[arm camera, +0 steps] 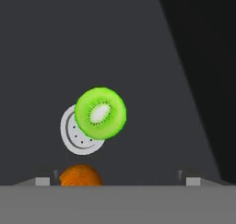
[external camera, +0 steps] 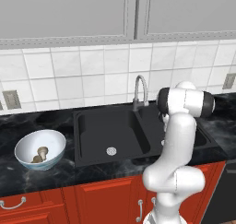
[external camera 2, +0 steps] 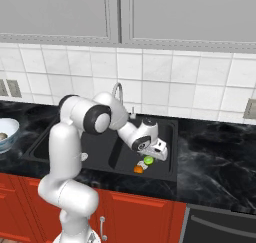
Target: There is a mixed pile of frozen fruits and vegetables on the counter. Locate all the frozen vegetables and place the items in a bowl on the counter. Take all the frozen fruits and defrost them in a running sink.
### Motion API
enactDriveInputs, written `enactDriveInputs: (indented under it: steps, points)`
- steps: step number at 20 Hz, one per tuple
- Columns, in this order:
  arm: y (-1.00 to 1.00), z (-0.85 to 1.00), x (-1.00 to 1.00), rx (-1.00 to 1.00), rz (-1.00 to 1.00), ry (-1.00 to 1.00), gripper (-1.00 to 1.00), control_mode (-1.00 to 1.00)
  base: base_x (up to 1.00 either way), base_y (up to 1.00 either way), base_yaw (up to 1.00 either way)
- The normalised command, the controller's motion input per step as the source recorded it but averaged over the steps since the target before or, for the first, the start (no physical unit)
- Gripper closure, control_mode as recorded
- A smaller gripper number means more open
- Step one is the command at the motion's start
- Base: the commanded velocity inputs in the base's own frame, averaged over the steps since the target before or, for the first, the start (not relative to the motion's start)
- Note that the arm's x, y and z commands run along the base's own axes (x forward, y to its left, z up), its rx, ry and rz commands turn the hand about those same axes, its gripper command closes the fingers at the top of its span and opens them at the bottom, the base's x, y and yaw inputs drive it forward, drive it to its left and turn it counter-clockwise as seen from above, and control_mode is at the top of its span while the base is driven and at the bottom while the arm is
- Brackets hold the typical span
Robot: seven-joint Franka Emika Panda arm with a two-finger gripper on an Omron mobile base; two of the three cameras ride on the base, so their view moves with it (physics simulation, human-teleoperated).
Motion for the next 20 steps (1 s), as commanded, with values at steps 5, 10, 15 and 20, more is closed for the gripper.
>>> enactDriveInputs:
  steps: [5, 10, 15, 20]
  points:
    - [0.0, 0.62, 0.0, 0.0, 0.0, 0.0, -1.0, -1.0, 0.0, 0.0, 0.0]
    - [0.0, 0.68, -0.04, 0.0, 0.0, 0.04, -1.0, -1.0, 0.0, 0.0, 0.0]
    - [0.0, 0.67, -0.45, 0.0, 0.0, 0.03, -1.0, -1.0, 0.0, 0.0, 0.0]
    - [0.0, 0.65, -0.41, 0.0, 0.0, 0.0, -1.0, -1.0, 0.0, 0.0, 0.0]
